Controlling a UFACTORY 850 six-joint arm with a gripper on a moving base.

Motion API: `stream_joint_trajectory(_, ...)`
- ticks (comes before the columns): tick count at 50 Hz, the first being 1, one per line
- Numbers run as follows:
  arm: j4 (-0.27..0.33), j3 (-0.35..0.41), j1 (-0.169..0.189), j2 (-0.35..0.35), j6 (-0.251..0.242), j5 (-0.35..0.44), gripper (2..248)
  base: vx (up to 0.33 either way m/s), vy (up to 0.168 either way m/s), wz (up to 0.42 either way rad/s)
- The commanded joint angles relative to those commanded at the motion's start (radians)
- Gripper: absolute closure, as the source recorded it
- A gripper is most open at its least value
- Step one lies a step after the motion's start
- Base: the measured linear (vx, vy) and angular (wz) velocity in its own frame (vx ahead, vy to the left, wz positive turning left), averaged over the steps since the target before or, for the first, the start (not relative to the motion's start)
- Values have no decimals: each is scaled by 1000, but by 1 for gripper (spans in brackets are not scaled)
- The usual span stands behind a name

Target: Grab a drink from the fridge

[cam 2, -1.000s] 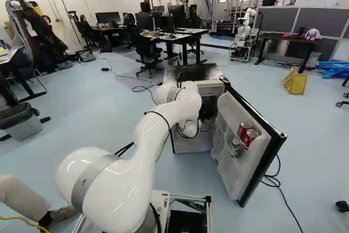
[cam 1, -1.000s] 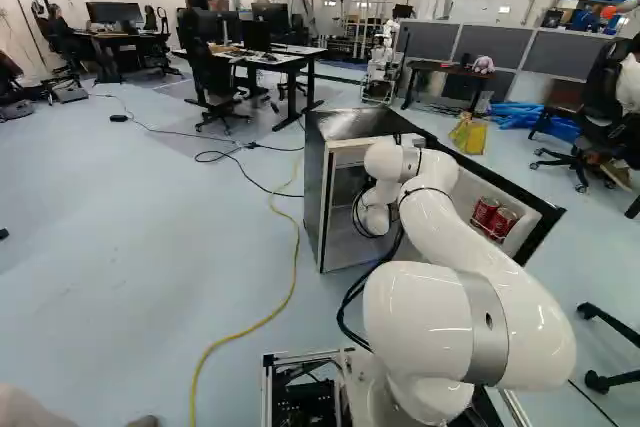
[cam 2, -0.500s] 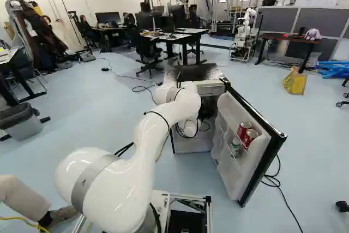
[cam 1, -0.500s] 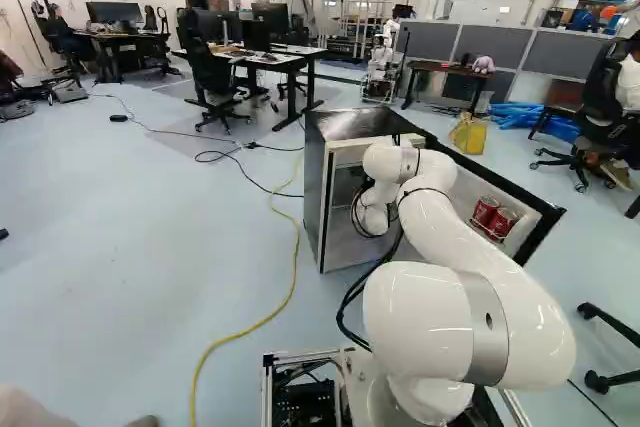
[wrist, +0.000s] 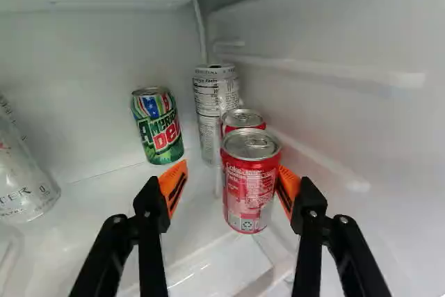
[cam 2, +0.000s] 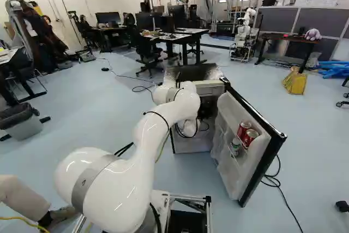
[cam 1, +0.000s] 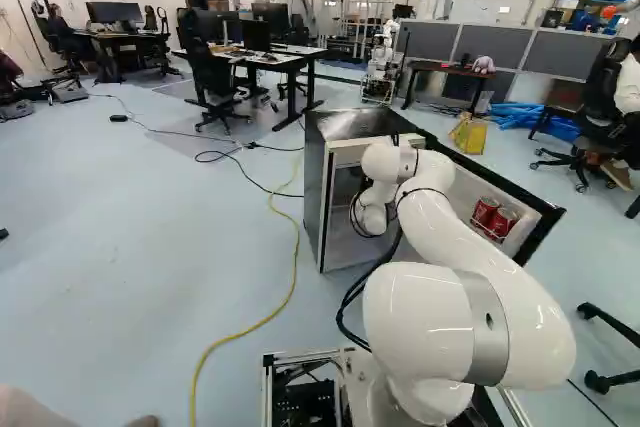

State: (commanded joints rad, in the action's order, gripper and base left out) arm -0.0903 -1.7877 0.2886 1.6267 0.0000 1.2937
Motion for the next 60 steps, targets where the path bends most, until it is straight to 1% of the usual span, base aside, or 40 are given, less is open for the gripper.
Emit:
stream_joint_trajectory(14,0,-25,-6,14,0,0,73,0,0,0)
stream_joint_trajectory(25,0,-30,-7,17,0,0,73,0,0,0)
stream_joint_trajectory(26,0,-30,-7,17,0,0,80,0,0,0)
stream_joint_trajectory(31,0,-30,-7,17,0,0,80,0,0,0)
stream_joint_trajectory(32,0,-30,-7,17,0,0,119,0,0,0)
stream_joint_trajectory(36,0,-30,-7,17,0,0,119,0,0,0)
stream_joint_trajectory(37,0,-30,-7,17,0,0,152,0,0,0)
stream_joint_trajectory(54,0,-29,-7,17,0,0,155,0,0,0)
stream_joint_trajectory(60,0,-18,-7,10,0,0,155,0,0,0)
